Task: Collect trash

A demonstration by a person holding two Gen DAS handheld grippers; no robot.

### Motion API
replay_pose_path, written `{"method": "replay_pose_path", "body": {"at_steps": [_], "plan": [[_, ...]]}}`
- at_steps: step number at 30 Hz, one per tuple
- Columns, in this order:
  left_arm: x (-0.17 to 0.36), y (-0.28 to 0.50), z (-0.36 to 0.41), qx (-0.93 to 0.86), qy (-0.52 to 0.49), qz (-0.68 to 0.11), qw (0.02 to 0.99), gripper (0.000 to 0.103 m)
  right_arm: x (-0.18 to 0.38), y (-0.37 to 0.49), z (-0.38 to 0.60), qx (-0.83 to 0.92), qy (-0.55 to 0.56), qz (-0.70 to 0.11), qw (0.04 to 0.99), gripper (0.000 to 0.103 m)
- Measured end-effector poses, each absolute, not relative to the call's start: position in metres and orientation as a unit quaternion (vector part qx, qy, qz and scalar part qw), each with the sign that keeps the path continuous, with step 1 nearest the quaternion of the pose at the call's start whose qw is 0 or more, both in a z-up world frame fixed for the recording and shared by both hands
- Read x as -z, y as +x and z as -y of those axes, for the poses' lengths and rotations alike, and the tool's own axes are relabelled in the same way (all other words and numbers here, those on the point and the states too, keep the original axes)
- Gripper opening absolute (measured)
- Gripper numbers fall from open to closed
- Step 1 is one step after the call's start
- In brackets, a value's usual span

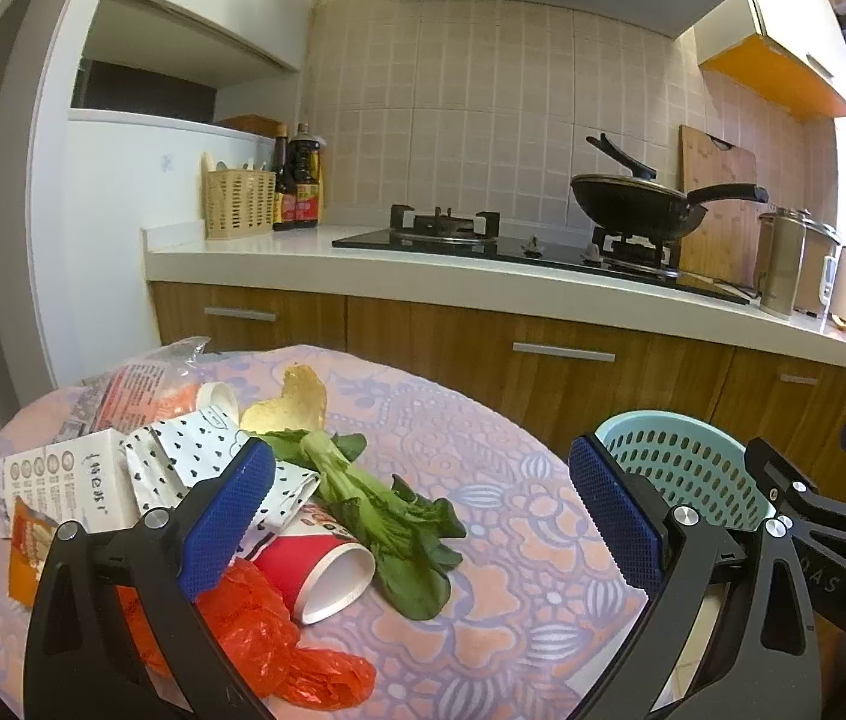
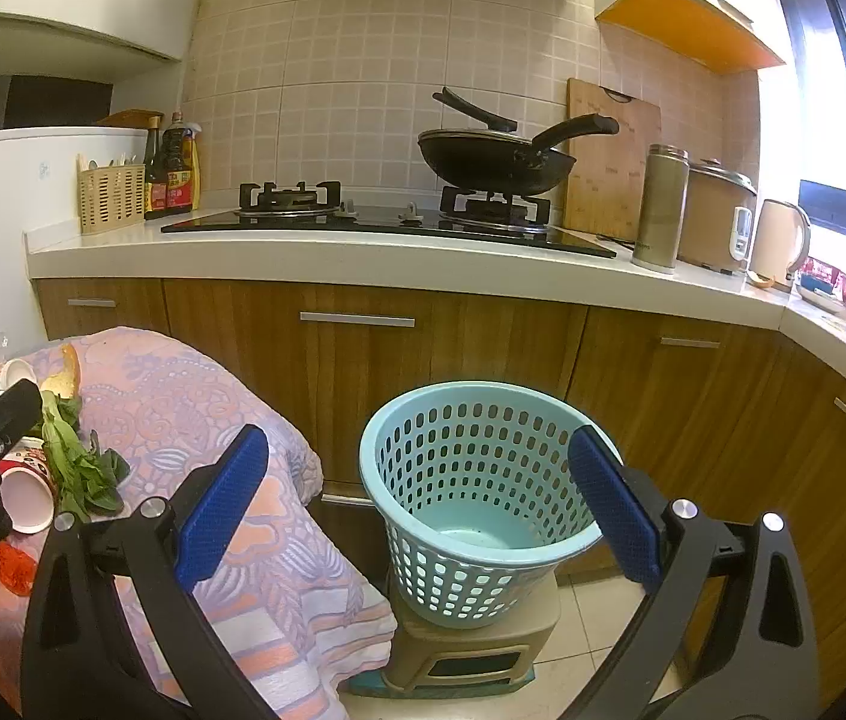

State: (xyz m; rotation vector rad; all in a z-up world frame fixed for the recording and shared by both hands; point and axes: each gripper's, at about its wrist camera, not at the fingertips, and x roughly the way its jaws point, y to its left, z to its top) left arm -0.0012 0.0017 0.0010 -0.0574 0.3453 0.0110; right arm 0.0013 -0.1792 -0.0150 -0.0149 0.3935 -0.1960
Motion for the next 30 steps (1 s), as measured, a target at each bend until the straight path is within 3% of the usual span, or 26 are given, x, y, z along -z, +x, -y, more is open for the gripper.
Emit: {"method": "replay_pose_path", "body": {"at_steps": [9,18,24,30], "plan": [[-0.001,-0.001,-0.002,-0.007,-0.030,-0.175,0.984,0.095,0.016,0.003,0.179,0.097,-0.007,-0.198,0.975,0.095],[-0.032,-0.033,-0.013,-0.087,0.012,-0.097,0.991,0.095,-0.006,-0.006,0.176,0.079,0.002,-0.167,0.983,0.095],[-0.072,-0.082,-0.077,-0.100,-0.051,-0.116,0.987,0.095,-0.016,-0.012,0.162,0.020,-0.005,-0.167,0.986,0.095],[-0.068,-0.120,-0.144,-0.161,-0.096,-0.148,0.971,0.095,-0.014,-0.010,0.129,-0.059,-0.036,-0.191,0.979,0.092]]}}
